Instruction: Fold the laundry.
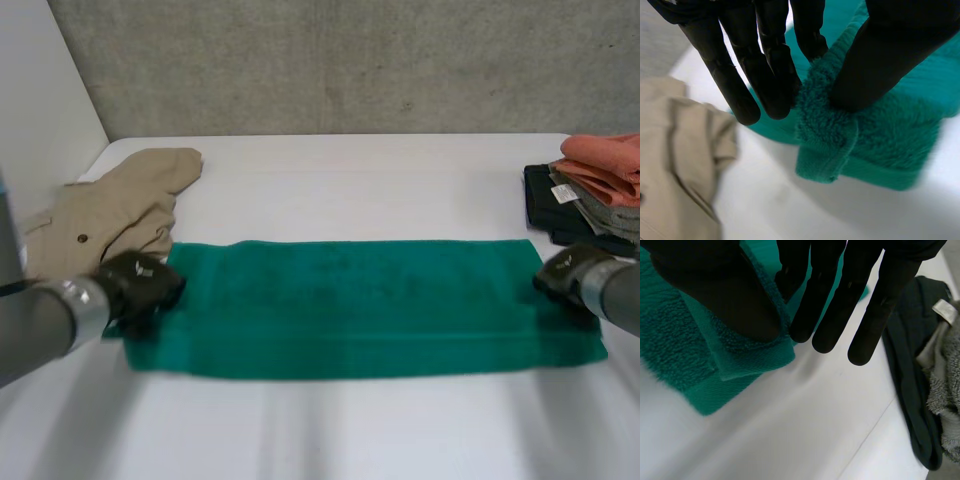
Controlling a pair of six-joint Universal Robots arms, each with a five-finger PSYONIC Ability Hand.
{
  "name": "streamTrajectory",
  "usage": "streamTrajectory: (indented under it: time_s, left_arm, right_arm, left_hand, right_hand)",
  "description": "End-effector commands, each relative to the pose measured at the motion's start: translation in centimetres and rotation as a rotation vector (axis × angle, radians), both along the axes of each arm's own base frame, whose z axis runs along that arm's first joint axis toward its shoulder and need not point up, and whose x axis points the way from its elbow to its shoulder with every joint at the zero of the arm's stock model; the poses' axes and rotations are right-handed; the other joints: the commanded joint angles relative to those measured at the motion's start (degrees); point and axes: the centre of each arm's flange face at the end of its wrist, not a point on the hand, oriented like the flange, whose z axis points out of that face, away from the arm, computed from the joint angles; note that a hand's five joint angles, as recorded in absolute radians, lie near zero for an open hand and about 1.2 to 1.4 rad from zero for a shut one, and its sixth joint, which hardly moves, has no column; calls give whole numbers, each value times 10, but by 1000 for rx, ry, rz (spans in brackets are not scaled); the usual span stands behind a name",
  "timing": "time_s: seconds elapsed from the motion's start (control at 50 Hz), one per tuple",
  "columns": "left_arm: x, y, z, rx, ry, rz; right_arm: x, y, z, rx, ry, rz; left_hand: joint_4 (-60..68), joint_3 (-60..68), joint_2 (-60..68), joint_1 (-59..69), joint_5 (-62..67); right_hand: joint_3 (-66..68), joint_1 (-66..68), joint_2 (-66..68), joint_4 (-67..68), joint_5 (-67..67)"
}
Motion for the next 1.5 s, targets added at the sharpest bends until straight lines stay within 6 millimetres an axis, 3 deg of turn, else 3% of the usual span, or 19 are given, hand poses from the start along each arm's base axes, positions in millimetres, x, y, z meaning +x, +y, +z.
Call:
streamTrajectory:
  time_s: [0.02,0.18,0.22,0.24,0.26,0.36,0.52,0.6,0.66,0.76,0.86,0.94,0.98,1.06,1.22,1.36,1.5]
  left_arm:
    - [-25,-63,-13,-187,31,75]
    - [-45,-89,-32,-206,40,49]
    - [-50,-92,-34,-215,48,40]
    - [-52,-93,-33,-223,57,32]
    - [-55,-93,-32,-229,63,25]
    - [-57,-91,-19,-292,103,9]
    - [-45,-72,-6,-342,144,2]
    - [-44,-67,-13,-326,159,-25]
    - [-45,-75,-24,-328,167,-45]
    - [-50,-95,-43,-337,169,-41]
    - [-54,-120,-63,-357,157,-32]
    - [-61,-151,-63,-484,163,-42]
    - [-61,-175,-50,-615,173,-23]
    - [-58,-189,-37,-679,196,17]
    - [-54,-167,-20,-580,230,33]
    - [-43,-130,2,-521,247,37]
    - [-35,-90,6,-426,238,10]
  right_arm:
    - [10,-46,-16,-145,-79,-101]
    - [28,-76,-25,-285,-99,-65]
    - [32,-83,-26,-326,-105,-65]
    - [34,-88,-27,-353,-103,-73]
    - [35,-89,-26,-369,-103,-81]
    - [33,-89,-11,-416,-131,-133]
    - [29,-51,25,-323,-325,-53]
    - [30,-39,22,-237,-359,17]
    - [30,-39,10,-188,-360,24]
    - [31,-59,-22,-186,-315,16]
    - [34,-87,-38,-270,-290,21]
    - [39,-124,-33,-486,-355,27]
    - [39,-146,-22,-658,-400,4]
    - [37,-160,-10,-795,-425,0]
    - [36,-140,-8,-621,-426,-15]
    - [23,-104,11,-423,-447,-36]
    - [5,-62,33,-285,-445,-65]
  left_hand:
    - [111,117,112,136,124]
    - [111,117,112,136,124]
    - [-107,-101,-105,-82,-94]
    - [-466,-460,-464,-441,-453]
    - [-589,-583,-588,-564,-576]
    - [-589,-583,-588,-564,-576]
    - [-589,-583,-588,-564,-576]
    - [-589,-583,-588,-564,-576]
    - [-589,-583,-588,-564,-576]
    - [-589,-583,-588,-564,-576]
    - [-589,-583,-588,-564,-576]
    - [-589,-583,-588,-564,-576]
    - [-589,-583,-588,-564,-576]
    - [-589,-583,-588,-564,-576]
    - [-589,-583,-588,-564,-576]
    - [-589,-583,-588,-564,-576]
    - [-589,-583,-588,-564,-576]
  right_hand:
    - [118,156,121,113,106]
    - [118,156,121,113,106]
    - [-320,-282,-316,-324,-331]
    - [-582,-544,-579,-587,-594]
    - [-582,-544,-579,-587,-594]
    - [-582,-544,-579,-587,-594]
    - [-582,-544,-579,-587,-594]
    - [-582,-544,-579,-587,-594]
    - [-582,-544,-579,-587,-594]
    - [-582,-544,-579,-587,-594]
    - [-582,-544,-579,-587,-594]
    - [-582,-544,-579,-587,-594]
    - [-582,-544,-579,-587,-594]
    - [-582,-544,-579,-587,-594]
    - [-582,-544,-579,-587,-594]
    - [-582,-544,-579,-587,-594]
    - [-582,-544,-579,-587,-594]
